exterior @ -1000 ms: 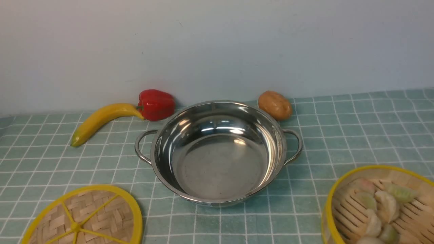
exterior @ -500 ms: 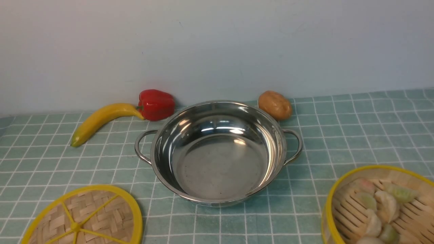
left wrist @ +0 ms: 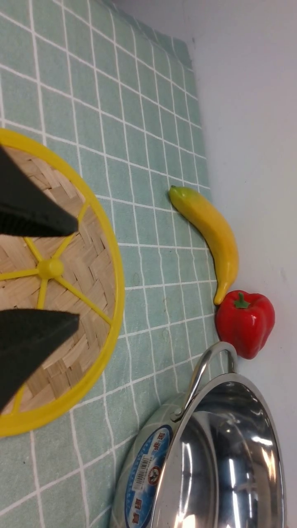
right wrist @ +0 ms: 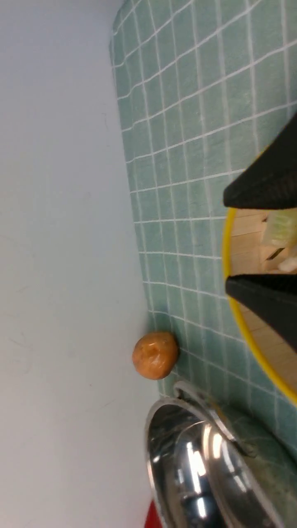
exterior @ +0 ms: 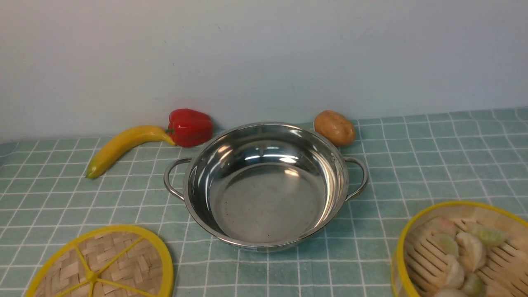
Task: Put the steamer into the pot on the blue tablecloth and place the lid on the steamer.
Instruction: 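Reach for and grasp the rim of the bamboo steamer holding the buns with the right gripper, then place the bamboo steamer basket of food into the steel pot with the right gripper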
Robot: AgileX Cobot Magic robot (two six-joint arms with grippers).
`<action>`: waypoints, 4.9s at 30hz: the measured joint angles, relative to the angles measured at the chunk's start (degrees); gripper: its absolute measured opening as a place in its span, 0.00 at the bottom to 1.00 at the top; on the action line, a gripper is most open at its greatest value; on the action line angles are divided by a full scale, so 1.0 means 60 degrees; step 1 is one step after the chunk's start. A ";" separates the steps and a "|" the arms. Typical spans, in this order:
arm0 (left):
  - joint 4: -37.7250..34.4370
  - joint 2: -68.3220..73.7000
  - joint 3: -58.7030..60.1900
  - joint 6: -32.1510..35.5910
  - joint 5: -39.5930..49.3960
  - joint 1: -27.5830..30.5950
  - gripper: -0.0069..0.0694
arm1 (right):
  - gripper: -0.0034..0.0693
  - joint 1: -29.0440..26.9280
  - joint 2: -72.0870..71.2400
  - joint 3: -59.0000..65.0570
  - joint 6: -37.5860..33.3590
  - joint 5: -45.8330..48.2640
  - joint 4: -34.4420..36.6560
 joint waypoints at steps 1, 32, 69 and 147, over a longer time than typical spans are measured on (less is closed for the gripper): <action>0.0000 0.0000 0.0000 0.0000 0.0000 0.0000 0.41 | 0.38 0.0000 -0.0004 -0.0800 0.0000 0.0364 0.0097; 0.0000 0.0000 0.0000 0.0000 0.0000 0.0000 0.41 | 0.38 0.0000 0.5214 -0.6084 -0.5817 0.7394 0.5194; 0.0000 0.0000 0.0000 0.0000 0.0000 0.0000 0.41 | 0.38 0.4323 1.6011 -0.9419 -0.1728 0.7580 0.0780; 0.0000 0.0000 0.0000 0.0000 0.0000 0.0000 0.41 | 0.13 0.8139 2.1082 -1.7776 -0.4465 0.8980 -0.2176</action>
